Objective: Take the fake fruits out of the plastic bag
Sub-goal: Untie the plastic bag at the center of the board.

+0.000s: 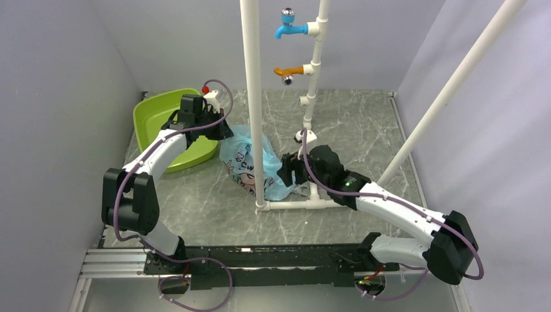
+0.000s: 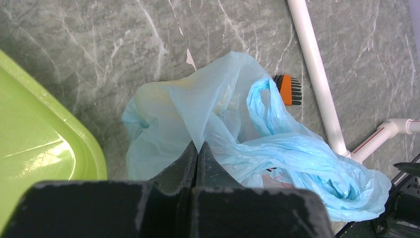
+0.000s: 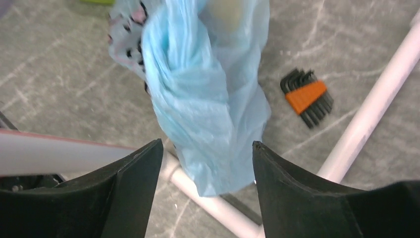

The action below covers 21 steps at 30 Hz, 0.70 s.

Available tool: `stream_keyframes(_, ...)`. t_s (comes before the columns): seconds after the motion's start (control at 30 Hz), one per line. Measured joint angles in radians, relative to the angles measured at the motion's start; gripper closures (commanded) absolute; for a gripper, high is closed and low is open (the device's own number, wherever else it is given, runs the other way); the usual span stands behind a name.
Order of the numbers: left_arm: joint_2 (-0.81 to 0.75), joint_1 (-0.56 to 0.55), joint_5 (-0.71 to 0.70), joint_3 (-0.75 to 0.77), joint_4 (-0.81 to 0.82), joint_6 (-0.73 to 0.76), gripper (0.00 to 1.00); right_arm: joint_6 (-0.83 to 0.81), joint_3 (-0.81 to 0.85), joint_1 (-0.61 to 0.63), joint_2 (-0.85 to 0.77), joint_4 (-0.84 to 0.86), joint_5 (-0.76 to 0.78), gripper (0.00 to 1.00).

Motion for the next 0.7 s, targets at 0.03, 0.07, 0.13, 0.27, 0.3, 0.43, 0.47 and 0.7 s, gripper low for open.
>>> stream_keyframes(0.03,0.0,0.0,0.001,0.0,0.0,0.0,1.0,-0.005,0.028,0.0,0.01,-0.001,0.0,0.3)
stream_keyframes(0.07,0.0,0.0,0.002,0.0,0.0,0.0,1.0,-0.01,0.055,0.0,0.023,-0.002,0.0,0.3)
stream_keyframes(0.13,0.0,0.0,0.005,0.0,0.0,0.0,1.0,-0.014,0.101,0.0,0.055,0.001,-0.008,0.31)
stream_keyframes(0.27,0.0,0.0,0.013,0.0,0.0,0.0,1.0,-0.014,0.217,0.001,0.18,0.013,-0.063,0.3)
stream_keyframes(0.3,0.0,0.0,0.015,0.0,0.0,0.0,1.0,-0.014,0.243,0.001,0.215,0.015,-0.081,0.29)
stream_keyframes(0.43,0.001,0.0,0.018,0.0,0.0,0.0,1.0,-0.013,0.276,0.006,0.292,0.033,-0.162,0.3)
stream_keyframes(0.47,0.002,0.0,0.018,0.0,0.0,0.0,1.0,-0.009,0.275,0.009,0.299,0.038,-0.181,0.32)
stream_keyframes(0.7,0.014,0.0,0.033,0.0,-0.001,0.0,1.0,0.016,0.268,0.017,0.325,0.118,-0.23,0.4)
